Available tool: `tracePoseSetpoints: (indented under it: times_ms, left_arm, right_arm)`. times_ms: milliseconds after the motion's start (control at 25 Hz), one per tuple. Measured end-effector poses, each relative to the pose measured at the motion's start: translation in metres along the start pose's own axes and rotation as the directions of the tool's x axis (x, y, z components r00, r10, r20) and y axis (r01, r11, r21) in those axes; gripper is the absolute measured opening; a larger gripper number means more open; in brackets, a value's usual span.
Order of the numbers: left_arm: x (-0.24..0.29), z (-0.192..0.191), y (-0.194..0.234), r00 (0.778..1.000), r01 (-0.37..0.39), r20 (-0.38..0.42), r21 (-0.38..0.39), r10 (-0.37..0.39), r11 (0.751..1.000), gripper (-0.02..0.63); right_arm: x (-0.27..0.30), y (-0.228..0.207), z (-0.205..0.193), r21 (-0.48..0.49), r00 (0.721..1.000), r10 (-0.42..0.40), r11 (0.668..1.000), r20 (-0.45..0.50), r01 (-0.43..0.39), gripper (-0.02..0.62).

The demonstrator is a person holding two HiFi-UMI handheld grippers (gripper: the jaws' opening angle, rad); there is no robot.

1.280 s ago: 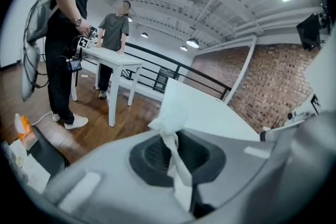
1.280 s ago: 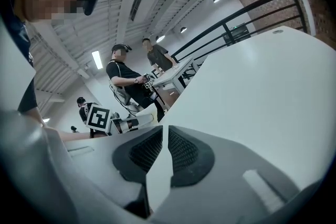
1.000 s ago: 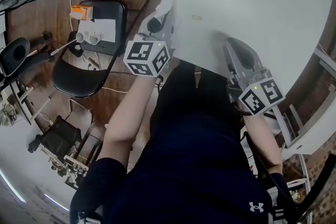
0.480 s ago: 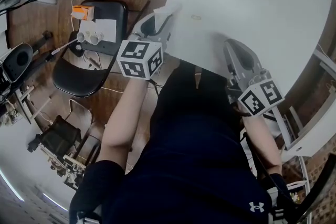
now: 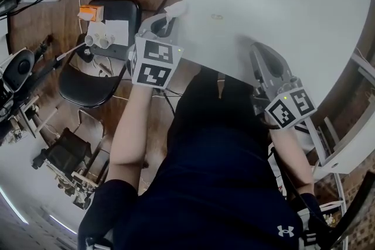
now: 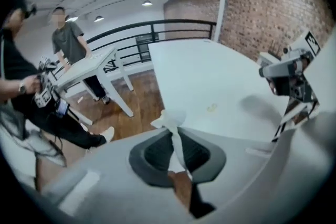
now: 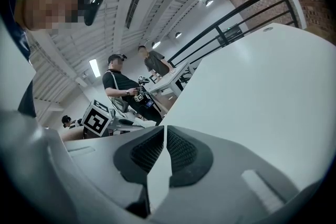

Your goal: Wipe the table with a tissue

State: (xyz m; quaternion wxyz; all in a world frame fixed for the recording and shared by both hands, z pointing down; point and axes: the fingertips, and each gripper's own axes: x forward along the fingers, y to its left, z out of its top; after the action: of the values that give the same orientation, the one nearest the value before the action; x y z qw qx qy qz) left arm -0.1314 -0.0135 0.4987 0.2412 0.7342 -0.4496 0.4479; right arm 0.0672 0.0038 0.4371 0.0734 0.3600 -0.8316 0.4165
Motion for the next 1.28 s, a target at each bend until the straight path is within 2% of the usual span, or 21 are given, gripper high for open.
tracePoseSetpoints:
  times_ms: [120, 240, 320, 360, 440, 520, 640, 760, 1280]
  left_arm:
    - [0.011, 0.003, -0.007, 0.994, 0.041, -0.103, 0.167, -0.024, 0.985, 0.011]
    - [0.019, -0.003, -0.02, 0.98, 0.097, -0.194, 0.252, -0.048, 0.963, 0.011]
    - [0.021, -0.007, -0.024, 0.971, 0.104, -0.238, 0.334, -0.023, 0.937, 0.011]
    - [0.022, -0.008, -0.025, 0.968, 0.101, -0.252, 0.395, 0.002, 0.913, 0.011]
    - [0.024, -0.008, -0.025, 0.963, 0.1, -0.265, 0.527, 0.052, 0.844, 0.011]
    - [0.026, -0.008, -0.027, 0.959, 0.118, -0.275, 0.615, 0.072, 0.779, 0.011]
    - [0.03, -0.01, -0.03, 0.951, 0.168, -0.304, 0.664, 0.058, 0.729, 0.011]
    - [0.033, -0.013, -0.032, 0.942, 0.21, -0.333, 0.685, 0.043, 0.698, 0.011]
    - [0.037, -0.018, -0.047, 0.922, 0.28, -0.385, 0.729, 0.036, 0.624, 0.011]
  right_arm:
    - [-0.001, -0.002, -0.001, 0.011, 1.0, -0.003, 1.0, 0.005, 0.003, 0.023]
    - [-0.004, -0.005, -0.002, 0.024, 1.0, -0.01, 1.0, 0.013, 0.009, 0.023]
    - [-0.006, -0.008, -0.002, 0.03, 1.0, -0.013, 0.999, 0.018, 0.012, 0.023]
    - [-0.007, -0.009, -0.002, 0.034, 1.0, -0.015, 0.999, 0.021, 0.014, 0.023]
    - [-0.008, -0.012, -0.002, 0.04, 1.0, -0.018, 0.999, 0.024, 0.017, 0.023]
    - [-0.009, -0.015, -0.003, 0.047, 0.999, -0.021, 0.999, 0.027, 0.02, 0.023]
    - [-0.009, -0.017, -0.004, 0.06, 0.999, -0.023, 0.998, 0.031, 0.021, 0.023]
    - [-0.01, -0.019, -0.005, 0.068, 0.999, -0.025, 0.997, 0.033, 0.023, 0.023]
    - [-0.012, -0.029, -0.004, 0.114, 0.998, -0.044, 0.993, 0.053, 0.038, 0.023]
